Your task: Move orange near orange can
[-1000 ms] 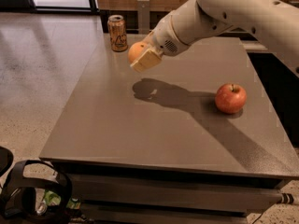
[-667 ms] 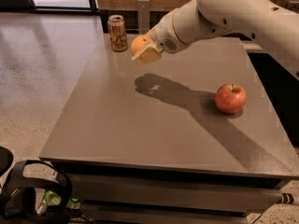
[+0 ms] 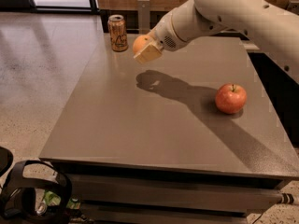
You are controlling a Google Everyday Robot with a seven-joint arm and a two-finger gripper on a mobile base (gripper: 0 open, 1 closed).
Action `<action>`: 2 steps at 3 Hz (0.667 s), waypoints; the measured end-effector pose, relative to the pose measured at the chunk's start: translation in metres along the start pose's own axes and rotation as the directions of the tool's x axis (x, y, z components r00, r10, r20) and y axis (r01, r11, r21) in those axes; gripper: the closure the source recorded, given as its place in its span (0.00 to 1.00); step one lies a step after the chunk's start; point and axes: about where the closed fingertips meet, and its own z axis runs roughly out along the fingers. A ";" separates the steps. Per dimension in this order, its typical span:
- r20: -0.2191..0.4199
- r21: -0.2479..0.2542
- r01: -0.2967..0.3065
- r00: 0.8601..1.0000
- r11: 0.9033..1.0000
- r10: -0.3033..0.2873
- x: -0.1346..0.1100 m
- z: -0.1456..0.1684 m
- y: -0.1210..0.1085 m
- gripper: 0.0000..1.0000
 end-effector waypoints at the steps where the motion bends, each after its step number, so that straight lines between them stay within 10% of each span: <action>1: -0.071 0.030 -0.048 0.996 0.998 0.050 0.017 0.018 -0.040 1.00; 2: -0.145 0.073 -0.093 0.984 0.993 0.103 0.033 0.033 -0.075 1.00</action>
Offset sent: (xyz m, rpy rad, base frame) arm 0.1231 -0.0557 -0.0298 -0.1414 0.1071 -0.2652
